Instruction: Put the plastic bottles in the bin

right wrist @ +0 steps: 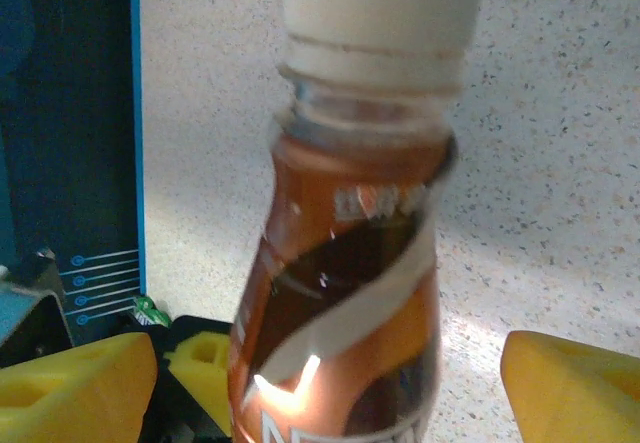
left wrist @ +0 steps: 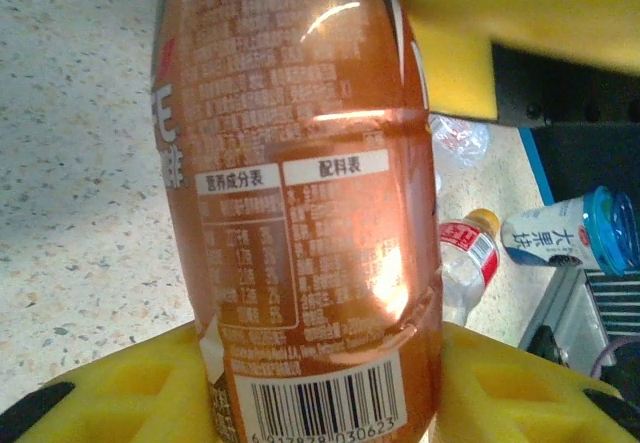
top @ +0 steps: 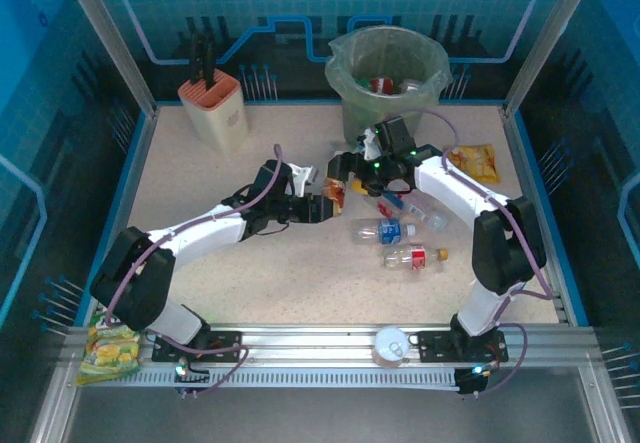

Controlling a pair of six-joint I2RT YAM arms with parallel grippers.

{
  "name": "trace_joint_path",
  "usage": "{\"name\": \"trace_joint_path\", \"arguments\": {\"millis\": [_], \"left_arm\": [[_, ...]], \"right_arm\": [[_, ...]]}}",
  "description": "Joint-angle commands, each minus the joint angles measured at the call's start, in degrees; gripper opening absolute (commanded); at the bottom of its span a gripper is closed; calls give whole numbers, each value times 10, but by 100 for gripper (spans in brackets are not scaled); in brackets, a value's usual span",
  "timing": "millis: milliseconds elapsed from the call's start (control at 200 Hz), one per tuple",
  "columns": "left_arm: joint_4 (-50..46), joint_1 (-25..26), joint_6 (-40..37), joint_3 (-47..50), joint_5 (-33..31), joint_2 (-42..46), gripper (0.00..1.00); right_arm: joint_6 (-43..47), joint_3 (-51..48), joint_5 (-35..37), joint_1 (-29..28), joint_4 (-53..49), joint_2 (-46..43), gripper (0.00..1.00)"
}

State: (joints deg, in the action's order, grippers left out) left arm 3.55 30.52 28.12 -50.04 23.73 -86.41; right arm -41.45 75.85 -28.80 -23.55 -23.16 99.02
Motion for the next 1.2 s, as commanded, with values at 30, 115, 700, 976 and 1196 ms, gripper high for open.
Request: {"name": "trace_joint_path", "arguments": {"millis": [30,115,700,976,1196], "left_arm": [[17,-4,-23,10,44,23,34],[26,-4,-23,18,52,33,34],[25,-4,-31,21,54,36,38],[18,-4,-27,30,35,64,80],[-47,-5,-9,66,-25,144,99]], "right_arm": [[-11,23,-7,13,29,24,81],[-6,31,3,13,22,34,77],[15,49,10,18,4,19,41],[38,90,17,17,-41,7,36],[126,214,67,27,-151,-17,33]]}}
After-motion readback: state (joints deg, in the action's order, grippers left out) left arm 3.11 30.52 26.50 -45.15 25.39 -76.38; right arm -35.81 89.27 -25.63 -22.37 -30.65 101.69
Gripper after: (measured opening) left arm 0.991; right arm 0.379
